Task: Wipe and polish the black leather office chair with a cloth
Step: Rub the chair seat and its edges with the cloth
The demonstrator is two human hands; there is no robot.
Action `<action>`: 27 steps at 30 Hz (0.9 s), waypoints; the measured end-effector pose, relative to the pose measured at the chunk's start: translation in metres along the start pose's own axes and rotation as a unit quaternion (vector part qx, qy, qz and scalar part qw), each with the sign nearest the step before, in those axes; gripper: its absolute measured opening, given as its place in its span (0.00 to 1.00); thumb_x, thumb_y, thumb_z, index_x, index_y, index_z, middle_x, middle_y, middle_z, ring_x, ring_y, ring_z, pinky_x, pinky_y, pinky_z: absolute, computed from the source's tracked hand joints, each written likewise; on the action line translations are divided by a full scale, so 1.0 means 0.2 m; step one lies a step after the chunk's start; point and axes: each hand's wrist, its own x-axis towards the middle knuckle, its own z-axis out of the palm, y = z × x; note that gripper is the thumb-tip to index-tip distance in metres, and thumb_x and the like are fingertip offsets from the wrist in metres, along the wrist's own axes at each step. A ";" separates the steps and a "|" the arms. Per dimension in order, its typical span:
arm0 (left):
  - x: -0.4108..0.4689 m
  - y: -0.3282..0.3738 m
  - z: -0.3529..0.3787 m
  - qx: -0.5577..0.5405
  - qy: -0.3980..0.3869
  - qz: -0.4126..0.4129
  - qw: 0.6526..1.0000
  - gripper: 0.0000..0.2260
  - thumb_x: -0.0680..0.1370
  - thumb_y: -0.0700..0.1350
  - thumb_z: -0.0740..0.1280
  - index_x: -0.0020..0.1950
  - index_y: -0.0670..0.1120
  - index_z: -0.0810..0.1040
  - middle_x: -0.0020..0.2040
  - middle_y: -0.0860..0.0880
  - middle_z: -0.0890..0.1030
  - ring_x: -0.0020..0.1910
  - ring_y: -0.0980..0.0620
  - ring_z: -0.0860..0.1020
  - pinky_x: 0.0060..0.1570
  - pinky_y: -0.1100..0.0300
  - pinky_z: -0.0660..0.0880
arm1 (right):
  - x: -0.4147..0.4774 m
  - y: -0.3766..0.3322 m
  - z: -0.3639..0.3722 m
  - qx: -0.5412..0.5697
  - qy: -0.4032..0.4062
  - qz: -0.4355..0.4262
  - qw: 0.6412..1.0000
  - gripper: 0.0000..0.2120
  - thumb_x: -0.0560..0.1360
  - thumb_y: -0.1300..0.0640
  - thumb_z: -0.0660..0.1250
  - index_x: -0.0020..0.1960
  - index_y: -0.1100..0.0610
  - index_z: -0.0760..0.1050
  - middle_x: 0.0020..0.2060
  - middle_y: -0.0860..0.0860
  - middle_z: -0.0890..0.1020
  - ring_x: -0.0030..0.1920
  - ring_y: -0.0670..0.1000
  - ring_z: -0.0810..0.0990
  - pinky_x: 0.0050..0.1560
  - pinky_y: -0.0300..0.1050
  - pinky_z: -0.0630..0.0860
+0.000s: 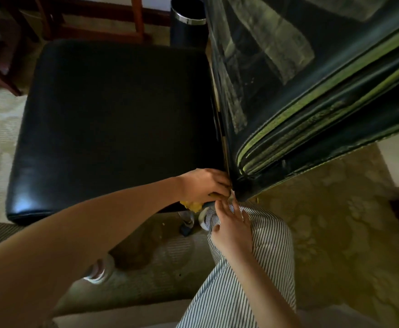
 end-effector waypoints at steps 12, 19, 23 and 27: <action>0.20 -0.01 -0.01 0.061 0.075 -0.277 0.956 0.13 0.73 0.51 0.64 0.54 0.49 0.81 0.52 0.47 0.78 0.55 0.43 0.73 0.53 0.52 0.60 | 0.10 0.01 -0.05 0.103 -0.058 0.026 0.993 0.36 0.77 0.55 0.60 0.77 0.50 0.42 0.76 0.47 0.42 0.76 0.48 0.44 0.73 0.51 0.46; 0.30 0.00 -0.03 0.020 0.163 -0.412 0.896 0.18 0.72 0.43 0.70 0.61 0.44 0.75 0.57 0.42 0.75 0.57 0.39 0.72 0.53 0.49 0.68 | 0.15 0.01 -0.04 0.157 -0.037 0.047 0.986 0.34 0.77 0.53 0.60 0.77 0.54 0.47 0.77 0.51 0.47 0.76 0.50 0.47 0.75 0.49 0.49; 0.21 0.01 0.02 0.040 0.154 -0.317 0.935 0.10 0.71 0.43 0.68 0.51 0.46 0.81 0.49 0.43 0.79 0.49 0.39 0.76 0.45 0.50 0.73 | 0.13 0.01 -0.05 0.159 -0.030 0.046 0.986 0.31 0.78 0.54 0.60 0.77 0.52 0.52 0.77 0.49 0.49 0.76 0.50 0.46 0.74 0.49 0.47; 0.07 0.03 0.09 0.028 0.102 -0.176 0.979 0.11 0.70 0.47 0.70 0.51 0.49 0.81 0.51 0.46 0.80 0.49 0.42 0.78 0.46 0.52 0.75 | 0.10 0.00 -0.04 0.163 0.000 0.046 0.986 0.25 0.77 0.54 0.61 0.73 0.50 0.61 0.76 0.46 0.53 0.75 0.51 0.49 0.72 0.48 0.50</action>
